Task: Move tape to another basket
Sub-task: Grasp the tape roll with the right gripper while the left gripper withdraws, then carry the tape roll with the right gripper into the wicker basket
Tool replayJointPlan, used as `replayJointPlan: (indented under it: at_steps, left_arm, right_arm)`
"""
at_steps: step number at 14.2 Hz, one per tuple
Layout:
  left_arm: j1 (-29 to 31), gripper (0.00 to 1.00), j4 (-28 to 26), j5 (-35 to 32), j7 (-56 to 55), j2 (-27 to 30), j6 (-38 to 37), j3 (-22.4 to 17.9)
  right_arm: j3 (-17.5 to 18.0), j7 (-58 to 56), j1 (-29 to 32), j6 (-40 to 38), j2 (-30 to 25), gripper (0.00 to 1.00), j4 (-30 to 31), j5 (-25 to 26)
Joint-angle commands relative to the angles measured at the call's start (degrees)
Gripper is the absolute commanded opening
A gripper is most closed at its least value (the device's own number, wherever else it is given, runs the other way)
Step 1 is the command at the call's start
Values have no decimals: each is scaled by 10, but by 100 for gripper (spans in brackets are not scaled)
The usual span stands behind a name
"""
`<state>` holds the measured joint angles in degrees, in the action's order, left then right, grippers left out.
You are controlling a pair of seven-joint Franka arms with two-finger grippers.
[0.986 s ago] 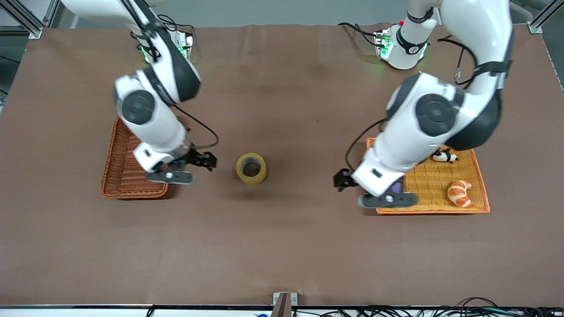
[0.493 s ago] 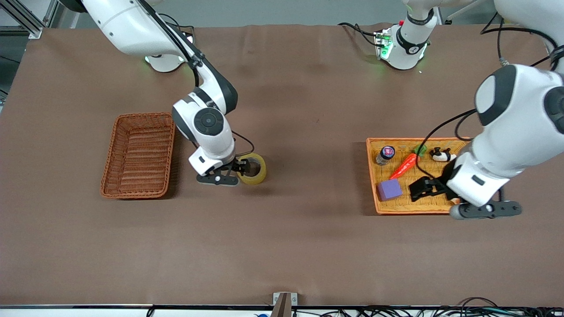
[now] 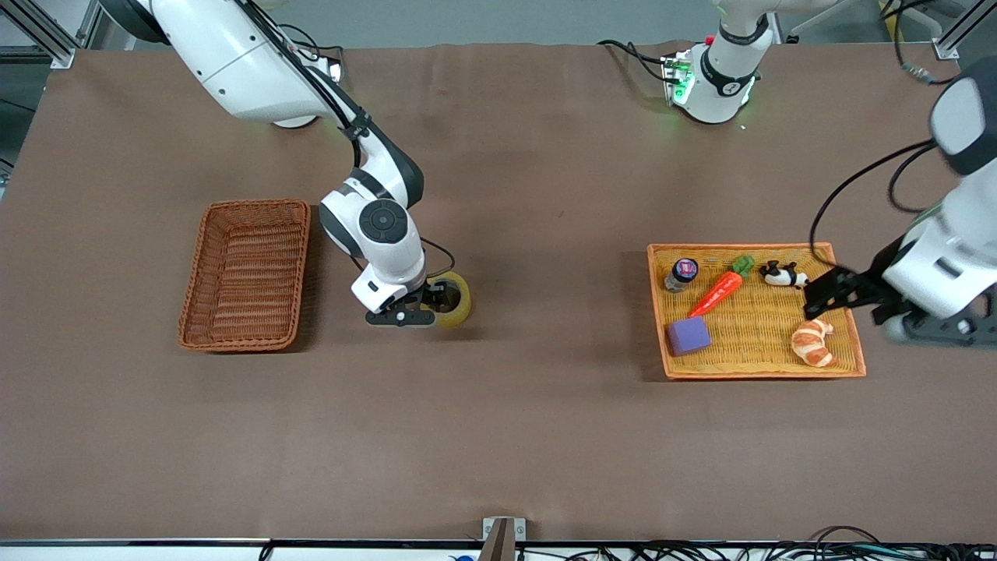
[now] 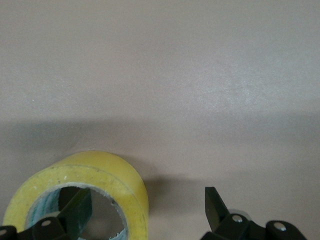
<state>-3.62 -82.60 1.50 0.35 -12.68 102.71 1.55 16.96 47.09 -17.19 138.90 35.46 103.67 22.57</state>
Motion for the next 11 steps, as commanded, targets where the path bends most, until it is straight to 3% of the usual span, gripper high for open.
replayJointPlan:
  at_steps: [1, 4, 6, 8, 9, 10, 11]
  left_arm:
    - [-13, 100, -97, 13, 22, 75, 7, -24]
    - [-8, 100, -163, 13, 21, 133, 20, -25]
    - [-1, 94, -172, 13, 21, 145, 21, -24]
    - [9, 94, -172, 13, 22, 146, 20, -20]
    - [9, 96, -172, 12, 22, 146, 16, -16]
    - [10, 100, -174, 12, 23, 153, 11, -14]
    - [10, 100, -181, 13, 22, 160, 11, -13]
  right_arm:
    - [7, 17, 8, 25, 14, 100, 10, 26]
    - [7, 17, 7, 37, 23, 100, 11, 27]
    - [7, 17, 9, 36, 27, 100, 11, 38]
    - [7, 17, 10, 36, 28, 98, 12, 53]
    - [7, 17, 12, 36, 28, 94, 12, 54]
    - [7, 17, 13, 36, 28, 84, 11, 54]
    - [7, 16, 13, 34, 28, 63, 11, 55]
